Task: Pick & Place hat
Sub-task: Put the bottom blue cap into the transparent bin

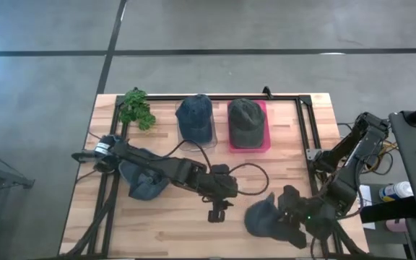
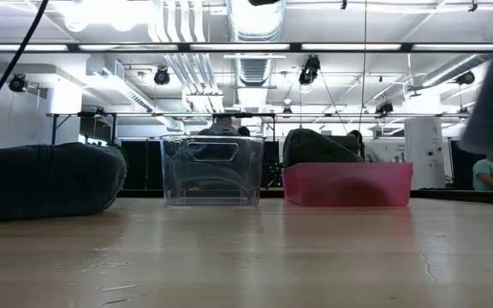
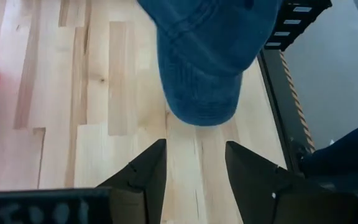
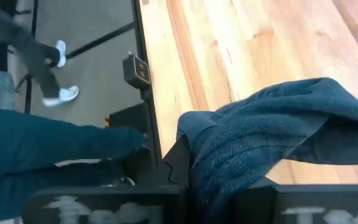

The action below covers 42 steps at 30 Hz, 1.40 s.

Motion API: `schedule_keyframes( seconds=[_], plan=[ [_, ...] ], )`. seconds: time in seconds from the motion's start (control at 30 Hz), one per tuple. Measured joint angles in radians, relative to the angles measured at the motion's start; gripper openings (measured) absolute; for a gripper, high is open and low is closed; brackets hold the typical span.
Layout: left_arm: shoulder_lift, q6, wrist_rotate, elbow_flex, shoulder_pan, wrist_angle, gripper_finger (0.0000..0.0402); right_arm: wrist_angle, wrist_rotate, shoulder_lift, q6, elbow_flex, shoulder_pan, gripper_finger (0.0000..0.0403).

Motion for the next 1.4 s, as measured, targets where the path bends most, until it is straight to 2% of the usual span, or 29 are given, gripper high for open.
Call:
schedule_keyframes(
  seconds=[0.17,0.43,0.63,0.77,0.9,1.0,1.17,1.4],
  plan=[
    [-0.033,-0.005,-0.011,-0.001,0.000,-0.034,0.0156,0.104,-0.074,-0.035,-0.043,-0.053,-0.039,0.0013],
    [-0.086,-0.093,-0.019,-0.001,0.005,-0.033,0.0156,0.421,-0.311,-0.091,-0.084,-0.203,-0.180,0.0013],
    [-0.131,-0.143,-0.022,-0.002,0.000,-0.020,0.0156,0.477,-0.409,-0.156,-0.099,-0.282,-0.296,0.0013],
    [-0.174,-0.141,-0.080,-0.008,-0.004,-0.021,0.0156,0.534,-0.454,-0.204,-0.085,-0.322,-0.383,0.0013],
    [-0.249,-0.150,-0.235,-0.068,0.000,-0.023,0.0156,0.757,-0.580,-0.218,-0.067,-0.387,-0.479,0.0013],
    [-0.305,-0.190,-0.337,-0.128,0.008,-0.021,0.0156,0.940,-0.722,-0.206,-0.031,-0.427,-0.547,0.0013],
    [-0.378,-0.240,-0.336,-0.239,0.026,0.007,0.0156,0.961,-0.850,-0.182,-0.041,-0.438,-0.635,0.0013],
    [-0.414,-0.262,-0.262,-0.363,0.033,0.067,0.0156,0.990,-0.998,-0.107,-0.053,-0.481,-0.733,0.0013]
  ],
)
